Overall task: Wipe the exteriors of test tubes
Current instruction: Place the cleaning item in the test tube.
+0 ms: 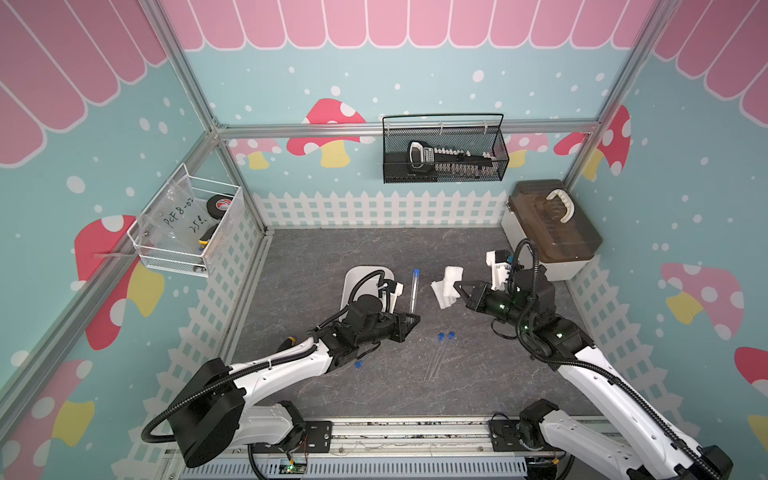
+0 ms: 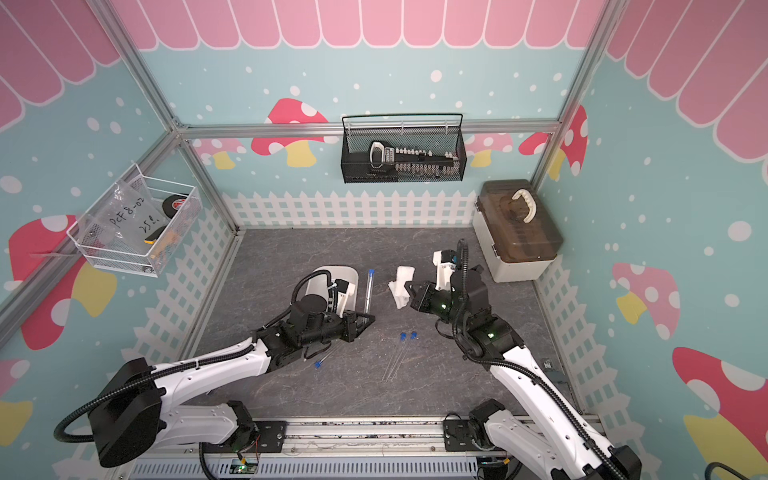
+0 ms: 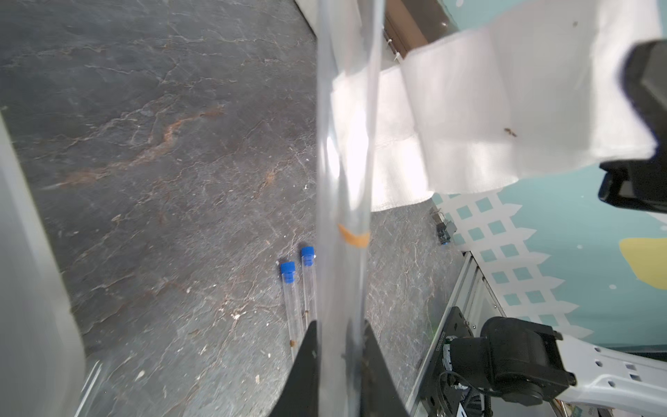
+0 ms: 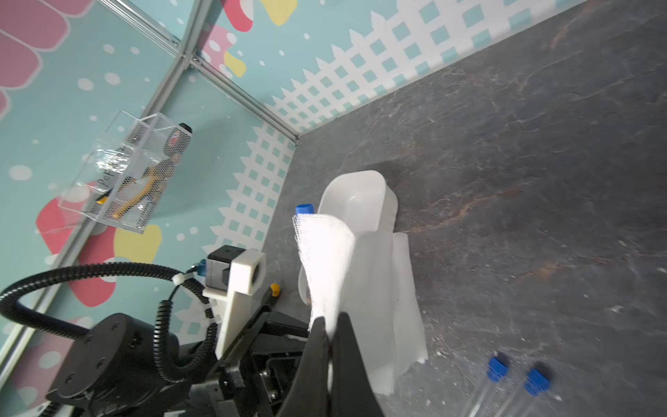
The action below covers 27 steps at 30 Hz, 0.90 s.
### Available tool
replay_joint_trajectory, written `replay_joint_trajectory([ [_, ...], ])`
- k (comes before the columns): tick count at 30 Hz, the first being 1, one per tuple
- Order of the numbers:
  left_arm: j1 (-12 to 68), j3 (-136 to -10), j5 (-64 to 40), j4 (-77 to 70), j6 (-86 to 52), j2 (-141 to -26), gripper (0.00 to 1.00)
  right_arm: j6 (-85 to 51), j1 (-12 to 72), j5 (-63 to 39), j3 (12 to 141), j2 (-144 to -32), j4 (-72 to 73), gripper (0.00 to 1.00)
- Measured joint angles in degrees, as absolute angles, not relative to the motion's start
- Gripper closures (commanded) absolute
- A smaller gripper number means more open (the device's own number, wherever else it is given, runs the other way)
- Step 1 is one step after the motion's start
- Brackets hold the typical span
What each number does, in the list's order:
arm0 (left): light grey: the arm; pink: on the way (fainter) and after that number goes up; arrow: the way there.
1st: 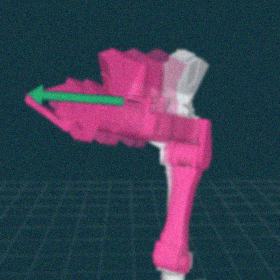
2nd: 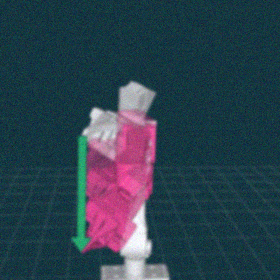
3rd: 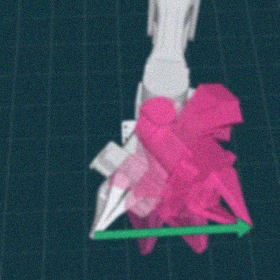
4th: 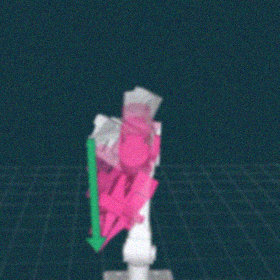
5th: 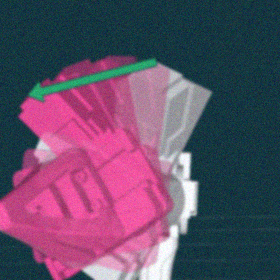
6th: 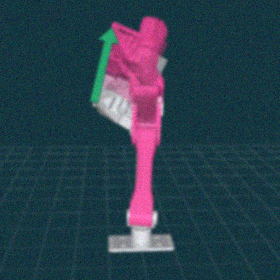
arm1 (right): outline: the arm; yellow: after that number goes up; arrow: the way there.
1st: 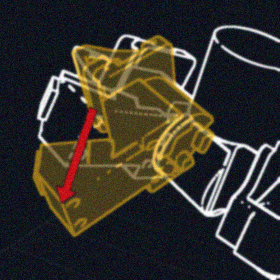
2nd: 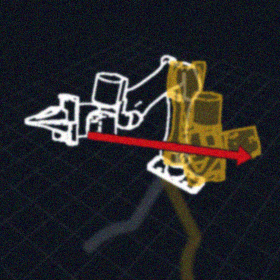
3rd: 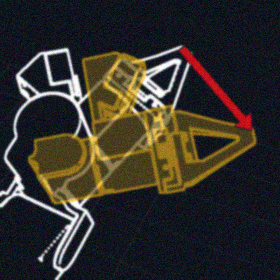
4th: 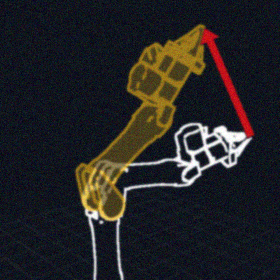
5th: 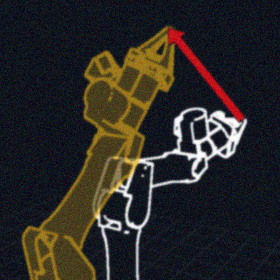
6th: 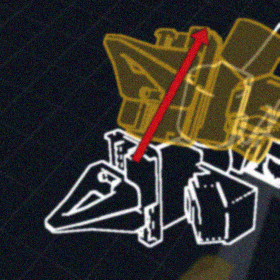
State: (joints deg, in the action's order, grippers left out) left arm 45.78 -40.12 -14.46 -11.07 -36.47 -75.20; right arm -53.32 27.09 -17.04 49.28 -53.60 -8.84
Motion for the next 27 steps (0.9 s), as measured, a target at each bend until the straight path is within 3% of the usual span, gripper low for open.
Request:
replay_joint_trajectory([
  [13, 47.4, -43.5, -15.9, -13.4, -36.5, -79.7, 0.89, -59.2, 31.7, -21.7, 46.9, -61.0, 6.0, 1.0],
  [24, 47.8, -43.7, -16.1, -14.4, -36.5, -79.8, 0.89, -59.3, 35.0, -21.2, 44.8, -64.8, 6.1, 1.0],
  [27, 47.8, -43.7, -16.1, -14.4, -36.5, -79.8, 0.89, -58.8, 35.3, -20.5, 44.8, -64.9, 4.7, 0.93],
])
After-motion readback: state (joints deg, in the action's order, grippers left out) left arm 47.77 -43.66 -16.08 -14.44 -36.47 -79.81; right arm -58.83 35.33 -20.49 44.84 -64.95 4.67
